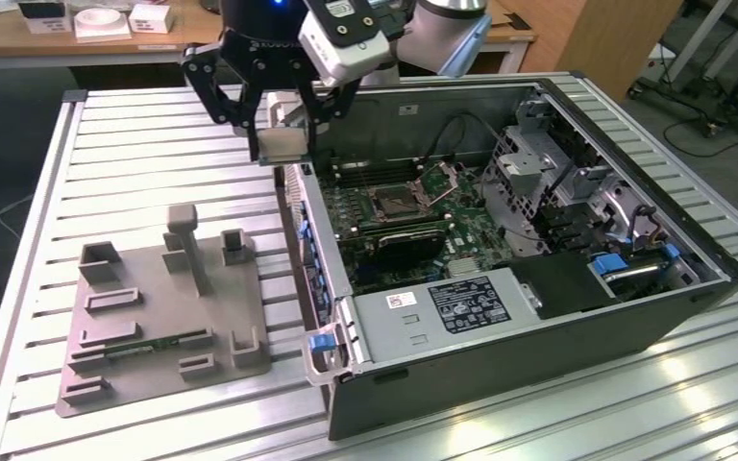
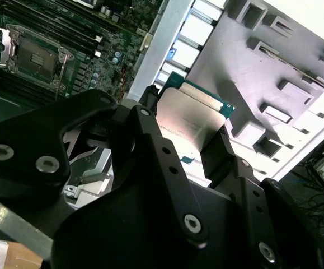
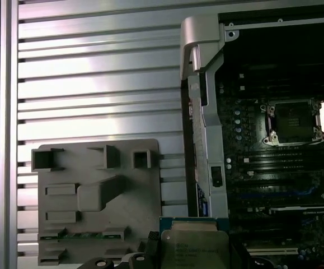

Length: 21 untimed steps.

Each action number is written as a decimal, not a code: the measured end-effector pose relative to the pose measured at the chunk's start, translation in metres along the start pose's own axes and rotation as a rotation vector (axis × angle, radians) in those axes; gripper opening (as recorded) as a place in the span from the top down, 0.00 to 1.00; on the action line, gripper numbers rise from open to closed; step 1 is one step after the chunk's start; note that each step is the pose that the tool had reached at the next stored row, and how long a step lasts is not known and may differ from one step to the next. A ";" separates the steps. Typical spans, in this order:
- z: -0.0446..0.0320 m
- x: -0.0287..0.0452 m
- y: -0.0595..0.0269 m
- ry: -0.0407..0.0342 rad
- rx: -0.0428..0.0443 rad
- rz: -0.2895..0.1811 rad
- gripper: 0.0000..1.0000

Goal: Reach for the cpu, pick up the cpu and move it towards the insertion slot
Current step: 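Pick up the cpu and move it towards the insertion slot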

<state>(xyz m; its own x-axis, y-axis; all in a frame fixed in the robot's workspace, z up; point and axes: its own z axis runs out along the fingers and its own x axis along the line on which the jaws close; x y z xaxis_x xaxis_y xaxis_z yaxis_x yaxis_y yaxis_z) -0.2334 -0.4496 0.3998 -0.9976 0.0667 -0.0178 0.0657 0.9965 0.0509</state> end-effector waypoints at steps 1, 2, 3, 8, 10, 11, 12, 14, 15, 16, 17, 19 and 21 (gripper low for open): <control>0.0000 -0.0010 0.0001 0.0000 0.0001 0.000 0.45; 0.0000 -0.0019 0.0001 0.0000 0.0001 0.001 0.45; 0.0001 -0.0028 0.0002 0.0000 0.0000 0.001 0.45; 0.0001 -0.0071 0.0005 -0.0001 0.0001 0.002 0.45; 0.0002 -0.0088 0.0006 -0.0001 0.0001 0.003 0.45; 0.0002 -0.0097 0.0007 -0.0001 0.0001 0.003 0.45; 0.0002 -0.0105 0.0007 -0.0001 0.0002 0.003 0.45; 0.0003 -0.0123 0.0008 -0.0002 0.0001 0.004 0.45; 0.0003 -0.0132 0.0009 -0.0002 0.0001 0.004 0.45; 0.0003 -0.0141 0.0009 -0.0002 0.0001 0.004 0.45; 0.0003 -0.0150 0.0010 -0.0001 0.0002 0.004 0.45; 0.0003 -0.0168 0.0011 -0.0002 0.0002 0.005 0.45; 0.0004 -0.0186 0.0012 -0.0003 0.0001 0.005 0.45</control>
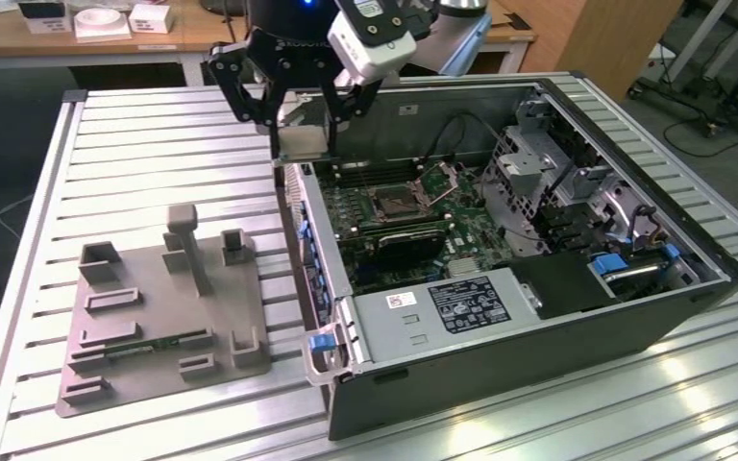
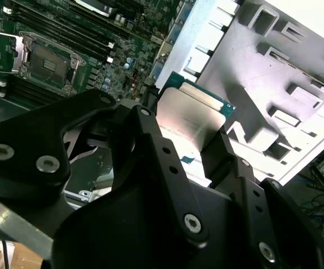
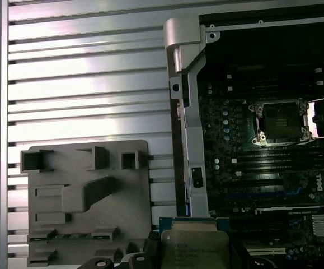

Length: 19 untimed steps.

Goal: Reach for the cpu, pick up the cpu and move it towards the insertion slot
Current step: 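Pick up the cpu and move it towards the insertion slot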

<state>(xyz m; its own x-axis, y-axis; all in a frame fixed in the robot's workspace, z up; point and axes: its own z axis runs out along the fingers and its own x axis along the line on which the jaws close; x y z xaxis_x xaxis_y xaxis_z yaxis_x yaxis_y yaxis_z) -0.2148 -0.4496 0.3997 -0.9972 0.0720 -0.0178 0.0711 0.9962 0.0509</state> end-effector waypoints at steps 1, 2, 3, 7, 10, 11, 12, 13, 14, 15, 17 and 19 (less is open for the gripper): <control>0.0000 -0.0009 0.0001 0.0000 0.0000 0.000 0.45; 0.0000 -0.0018 0.0001 0.0000 0.0001 0.001 0.45; 0.0000 -0.0027 0.0002 0.0000 0.0001 0.001 0.45; 0.0002 -0.0085 0.0006 -0.0001 0.0001 0.002 0.45; 0.0002 -0.0110 0.0008 -0.0001 0.0002 0.003 0.45; 0.0003 -0.0118 0.0008 -0.0002 0.0001 0.004 0.45; 0.0003 -0.0126 0.0009 -0.0002 0.0001 0.004 0.45; 0.0003 -0.0133 0.0010 -0.0002 0.0002 0.004 0.45; 0.0003 -0.0142 0.0010 -0.0002 0.0001 0.004 0.45; 0.0003 -0.0149 0.0011 -0.0002 0.0001 0.004 0.45; 0.0004 -0.0165 0.0012 -0.0002 0.0001 0.005 0.45; 0.0004 -0.0180 0.0013 -0.0002 0.0002 0.005 0.45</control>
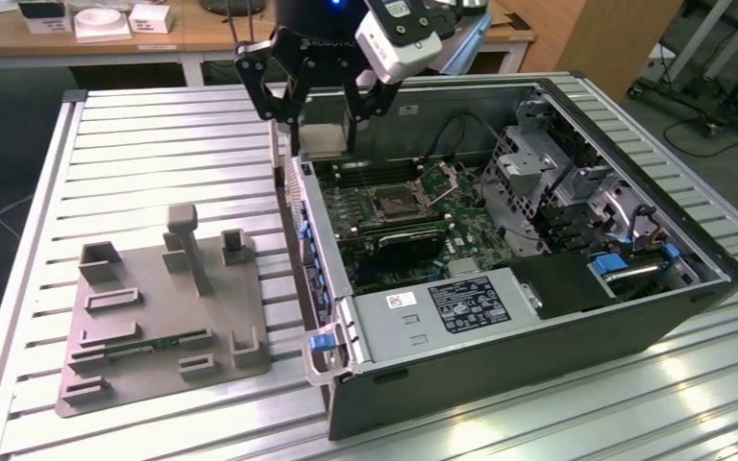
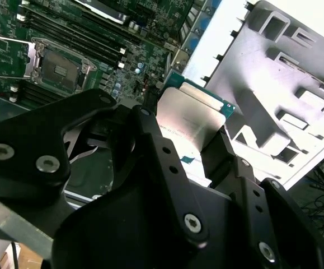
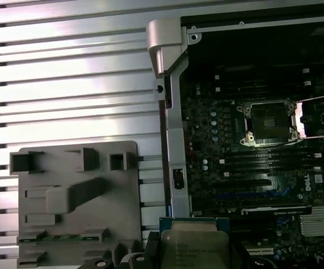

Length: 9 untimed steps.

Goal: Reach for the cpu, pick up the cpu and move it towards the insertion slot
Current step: 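Pick up the cpu and move it towards the insertion slot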

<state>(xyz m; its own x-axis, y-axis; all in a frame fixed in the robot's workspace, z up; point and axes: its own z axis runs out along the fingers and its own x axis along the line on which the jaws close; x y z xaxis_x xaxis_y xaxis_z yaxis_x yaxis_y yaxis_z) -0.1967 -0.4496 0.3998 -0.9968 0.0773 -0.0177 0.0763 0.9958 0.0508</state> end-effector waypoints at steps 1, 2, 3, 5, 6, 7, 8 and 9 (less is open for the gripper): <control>0.0000 -0.0008 0.0001 0.0000 0.0000 0.000 0.45; 0.0000 -0.0017 0.0001 0.0000 0.0000 0.000 0.45; 0.0001 -0.0024 0.0002 -0.0001 0.0000 0.001 0.45; 0.0001 -0.0040 0.0003 0.0000 0.0000 0.001 0.45; 0.0001 -0.0047 0.0003 -0.0001 0.0000 0.001 0.45; 0.0001 -0.0055 0.0004 0.0000 0.0000 0.002 0.45; 0.0001 -0.0063 0.0005 -0.0001 0.0000 0.002 0.45; 0.0001 -0.0071 0.0005 -0.0001 0.0001 0.002 0.45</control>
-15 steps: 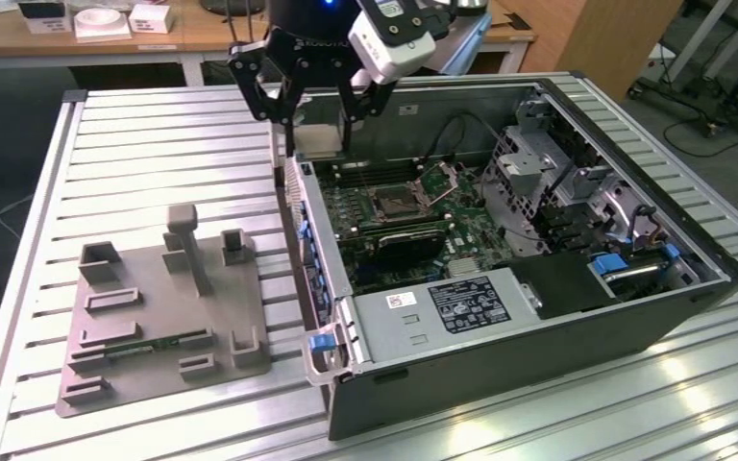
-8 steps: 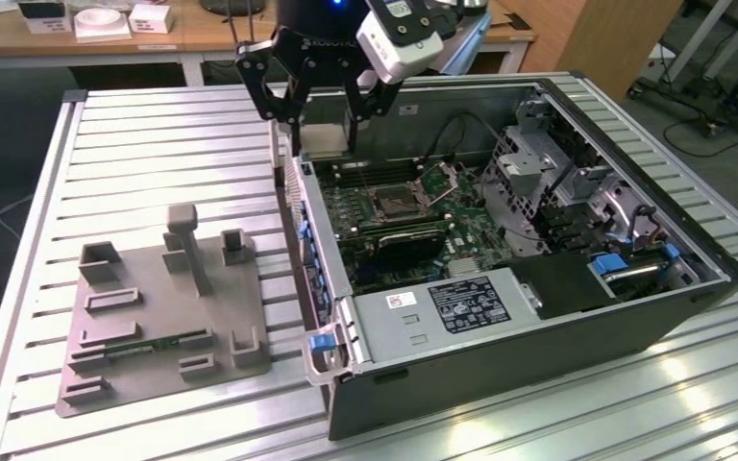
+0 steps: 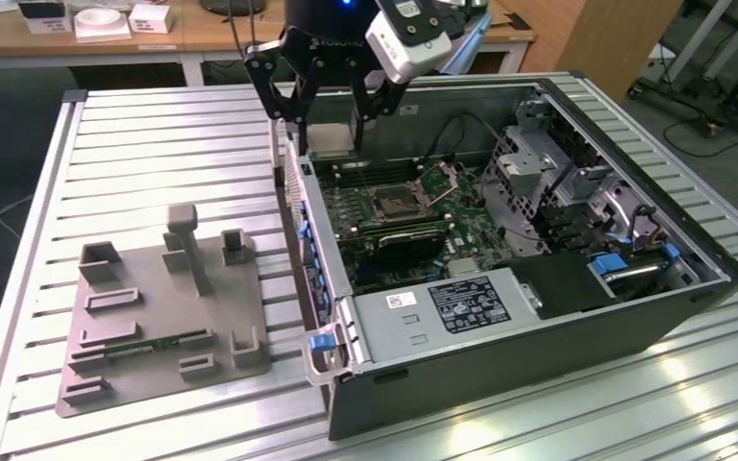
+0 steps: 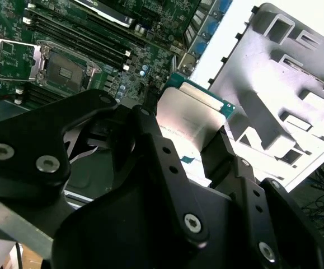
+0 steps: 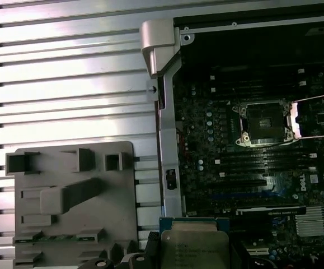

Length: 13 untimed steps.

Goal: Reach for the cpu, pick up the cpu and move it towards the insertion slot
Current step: 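Pick up the cpu and move it towards the insertion slot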

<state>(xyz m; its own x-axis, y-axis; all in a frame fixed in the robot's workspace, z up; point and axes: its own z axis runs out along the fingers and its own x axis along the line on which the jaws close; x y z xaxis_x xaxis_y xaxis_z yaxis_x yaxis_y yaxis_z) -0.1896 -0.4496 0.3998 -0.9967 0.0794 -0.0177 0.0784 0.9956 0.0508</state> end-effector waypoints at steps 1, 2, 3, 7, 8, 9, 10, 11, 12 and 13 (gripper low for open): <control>0.0000 -0.0009 0.0001 0.0000 0.0000 0.000 0.45; 0.0001 -0.0018 0.0002 0.0000 0.0000 0.000 0.45; 0.0001 -0.0027 0.0003 0.0000 0.0000 0.001 0.45; 0.0002 -0.0064 0.0006 -0.0001 -0.0001 0.001 0.45; 0.0003 -0.0075 0.0007 -0.0001 0.0000 0.001 0.45; 0.0003 -0.0085 0.0008 -0.0001 -0.0001 0.002 0.45; 0.0003 -0.0095 0.0009 -0.0001 0.0000 0.002 0.45; 0.0004 -0.0105 0.0010 -0.0001 0.0000 0.002 0.45; 0.0004 -0.0115 0.0011 -0.0001 0.0000 0.002 0.45; 0.0004 -0.0125 0.0012 -0.0001 0.0000 0.002 0.45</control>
<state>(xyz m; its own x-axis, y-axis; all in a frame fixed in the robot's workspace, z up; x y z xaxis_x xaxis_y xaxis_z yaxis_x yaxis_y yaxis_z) -0.1770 -0.4494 0.3996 -0.9965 0.0817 -0.0177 0.0807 0.9954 0.0509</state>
